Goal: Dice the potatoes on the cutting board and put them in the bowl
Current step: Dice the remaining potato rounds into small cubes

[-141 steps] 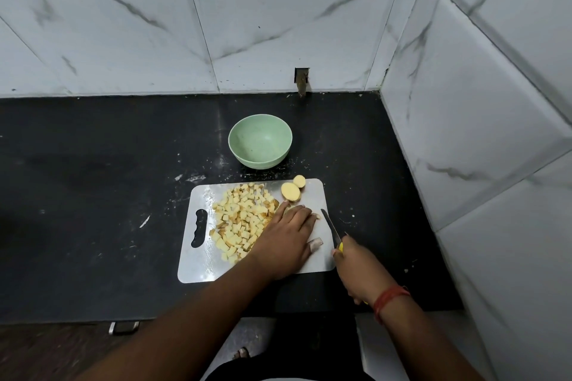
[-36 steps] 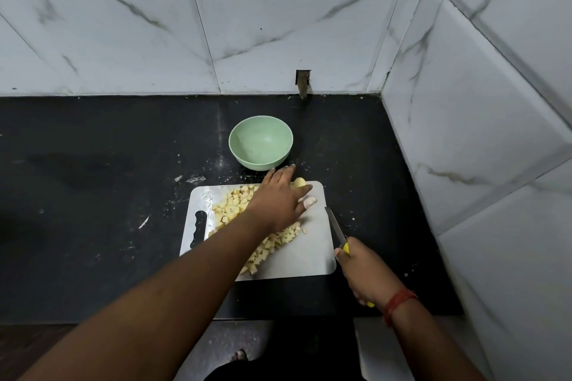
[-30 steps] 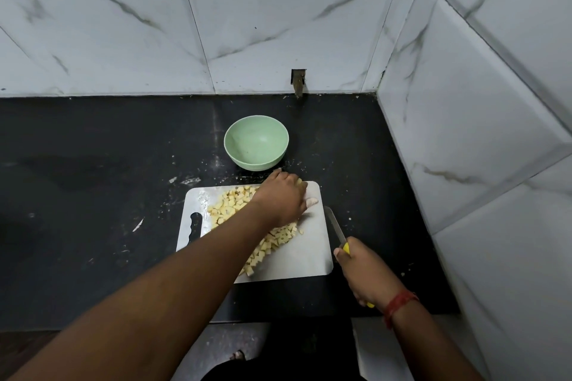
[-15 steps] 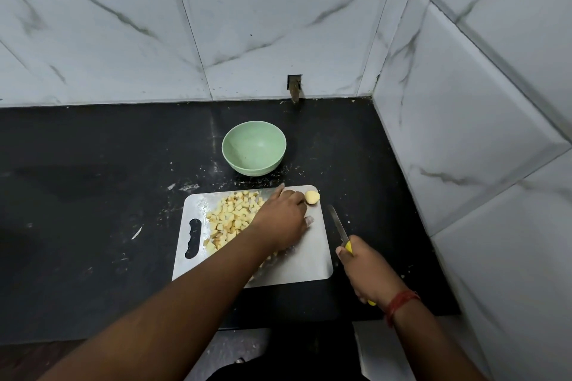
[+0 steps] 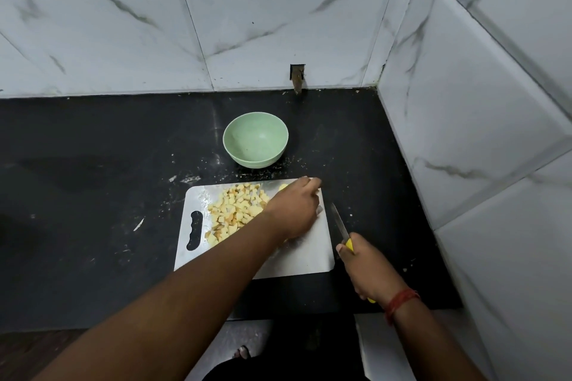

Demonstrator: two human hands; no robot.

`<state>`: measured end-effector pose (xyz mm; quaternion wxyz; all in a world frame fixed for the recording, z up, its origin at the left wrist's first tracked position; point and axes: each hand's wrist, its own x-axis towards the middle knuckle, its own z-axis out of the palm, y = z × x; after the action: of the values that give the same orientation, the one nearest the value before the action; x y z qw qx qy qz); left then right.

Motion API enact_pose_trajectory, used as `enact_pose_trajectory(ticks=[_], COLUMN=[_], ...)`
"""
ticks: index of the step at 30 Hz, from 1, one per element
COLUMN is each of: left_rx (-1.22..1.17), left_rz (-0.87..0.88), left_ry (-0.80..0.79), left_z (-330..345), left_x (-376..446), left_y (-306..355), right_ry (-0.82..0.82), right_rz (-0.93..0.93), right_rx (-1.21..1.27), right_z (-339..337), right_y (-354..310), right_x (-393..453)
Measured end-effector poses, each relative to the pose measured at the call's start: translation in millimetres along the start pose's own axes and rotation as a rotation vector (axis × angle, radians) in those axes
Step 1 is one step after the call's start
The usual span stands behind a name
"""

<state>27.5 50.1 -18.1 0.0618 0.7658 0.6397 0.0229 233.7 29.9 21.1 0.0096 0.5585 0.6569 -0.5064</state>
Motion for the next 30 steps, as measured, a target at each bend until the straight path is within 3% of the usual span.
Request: enact_pose_trajectory(ticks=[11,17,22,30], left_rx=[0.084,0.194,0.160,0.111], left_rz=[0.197,0.163,0.109,-0.010], left_ry=[0.150,0.195,0.253,0.168], left_z=[25,34,34,32], left_x=[-62,-72,-69,-59], left_y=[16,-10,-4,12], right_ry=[0.073,0.072,0.222,0.300], right_rz=[-0.044,-0.027,-0.141,-0.266], right_rx=[0.041,-0.027,-0.177,-0.348], right_z=[-15,-6,2,10], right_y=[-4,-11,-24,-51], right_x=[3,17,48,90])
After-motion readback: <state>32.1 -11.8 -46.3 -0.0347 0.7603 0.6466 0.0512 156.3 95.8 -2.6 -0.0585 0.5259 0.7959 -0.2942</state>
